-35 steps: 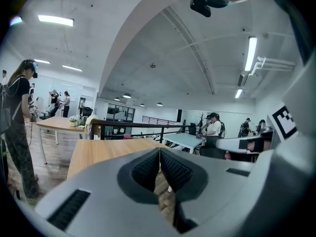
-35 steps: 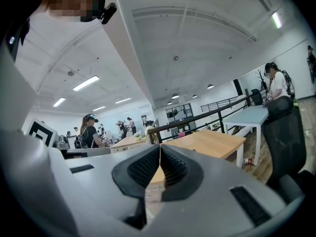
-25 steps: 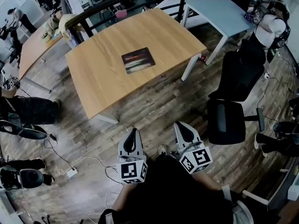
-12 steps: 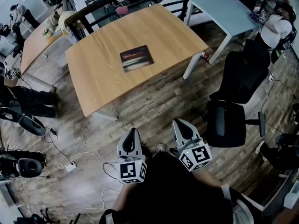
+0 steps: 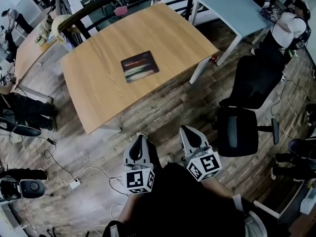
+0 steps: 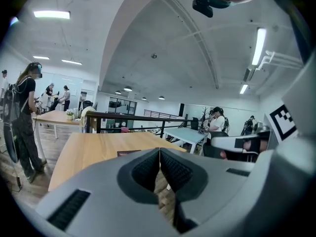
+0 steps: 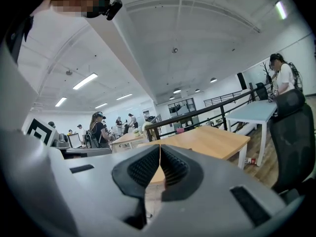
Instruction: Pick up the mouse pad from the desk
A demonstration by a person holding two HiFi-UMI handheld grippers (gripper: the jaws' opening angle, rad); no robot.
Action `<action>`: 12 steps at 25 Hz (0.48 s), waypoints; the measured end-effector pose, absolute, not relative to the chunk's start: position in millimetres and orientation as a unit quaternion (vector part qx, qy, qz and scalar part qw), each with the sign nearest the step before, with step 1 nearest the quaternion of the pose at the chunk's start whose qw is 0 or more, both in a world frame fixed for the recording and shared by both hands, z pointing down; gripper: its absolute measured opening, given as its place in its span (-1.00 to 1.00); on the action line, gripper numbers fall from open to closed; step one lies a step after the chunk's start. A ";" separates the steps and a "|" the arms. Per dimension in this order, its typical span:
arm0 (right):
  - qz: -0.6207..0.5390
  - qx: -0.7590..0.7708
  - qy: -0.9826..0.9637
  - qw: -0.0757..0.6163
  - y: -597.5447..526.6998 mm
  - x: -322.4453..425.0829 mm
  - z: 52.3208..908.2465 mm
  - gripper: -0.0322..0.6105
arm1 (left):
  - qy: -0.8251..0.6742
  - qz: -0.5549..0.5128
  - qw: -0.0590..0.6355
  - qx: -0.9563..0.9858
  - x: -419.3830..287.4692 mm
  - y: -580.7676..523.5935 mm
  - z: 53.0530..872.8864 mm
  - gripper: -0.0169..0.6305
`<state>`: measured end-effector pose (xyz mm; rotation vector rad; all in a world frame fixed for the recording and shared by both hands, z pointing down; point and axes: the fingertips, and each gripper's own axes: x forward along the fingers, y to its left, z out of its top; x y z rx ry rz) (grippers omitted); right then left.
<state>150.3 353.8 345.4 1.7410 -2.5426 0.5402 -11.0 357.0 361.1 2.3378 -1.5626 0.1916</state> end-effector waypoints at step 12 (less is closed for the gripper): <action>0.167 0.588 -0.791 0.022 226.0 112.2 347.5 -0.80 | -0.516 0.068 0.171 0.837 -50.4 216.1 370.5 -0.88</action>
